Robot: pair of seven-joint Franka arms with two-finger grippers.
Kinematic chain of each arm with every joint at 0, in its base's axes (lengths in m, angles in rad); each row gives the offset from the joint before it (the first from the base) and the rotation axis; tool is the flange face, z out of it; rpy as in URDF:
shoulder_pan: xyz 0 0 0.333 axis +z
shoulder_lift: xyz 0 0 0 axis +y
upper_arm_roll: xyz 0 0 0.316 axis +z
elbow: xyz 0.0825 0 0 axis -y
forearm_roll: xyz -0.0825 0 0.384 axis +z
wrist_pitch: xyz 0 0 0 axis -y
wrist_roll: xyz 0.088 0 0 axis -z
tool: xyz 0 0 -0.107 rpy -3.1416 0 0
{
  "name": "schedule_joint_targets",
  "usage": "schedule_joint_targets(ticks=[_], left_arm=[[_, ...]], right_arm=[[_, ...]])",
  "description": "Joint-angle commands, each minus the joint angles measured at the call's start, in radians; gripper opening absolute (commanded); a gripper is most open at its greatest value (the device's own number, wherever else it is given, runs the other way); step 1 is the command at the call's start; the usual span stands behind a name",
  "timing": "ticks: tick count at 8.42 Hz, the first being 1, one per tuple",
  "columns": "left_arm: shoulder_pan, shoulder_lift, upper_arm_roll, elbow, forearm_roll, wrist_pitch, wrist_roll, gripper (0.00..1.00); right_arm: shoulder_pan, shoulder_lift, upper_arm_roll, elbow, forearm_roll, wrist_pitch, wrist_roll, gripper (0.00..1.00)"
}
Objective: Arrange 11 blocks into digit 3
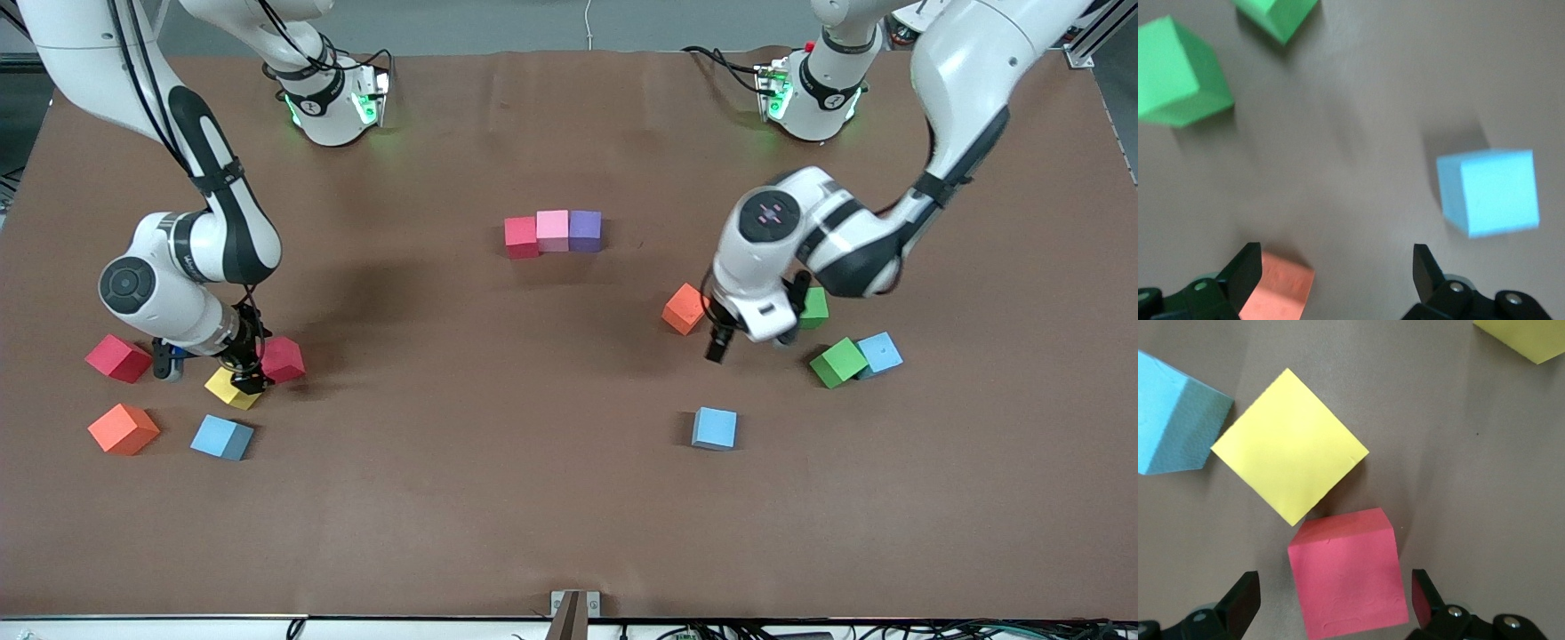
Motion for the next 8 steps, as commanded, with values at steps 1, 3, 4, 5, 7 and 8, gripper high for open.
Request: schedule_joint_targets(ticks=[1,3,4,5,7,8], left_arm=[[0.092,0.017,0.021,0.007,0.019,-0.005,0.133,1.0],[0.201,0.005,0.021,-0.05,0.022,-0.014,0.333,1.0],[0.247,-0.009,0.021,-0.082,0.025,-0.014,0.435,1.0],[0.303,-0.012,0.021,-0.11,0.051,-0.014,0.532,1.0],[0.366,-0.009,0.021,-0.107,0.071,-0.012,0.733,1.0],[0.407,-0.011,0.018,-0.102,0.073,-0.003,0.857,1.0]], right_arm=[[-0.017,0.015,0.012,0.012,-0.023,0.001,-0.003,1.0],[-0.006,0.049,0.012,0.004,-0.024,0.049,-0.003,1.0],[-0.006,0.052,0.012,0.004,-0.024,0.054,-0.005,1.0],[0.003,0.052,0.012,0.004,-0.027,0.051,-0.003,1.0],[0.001,0.052,0.012,0.009,-0.027,0.039,-0.003,0.38],[0.003,0.052,0.012,0.009,-0.027,0.04,0.0,0.23]])
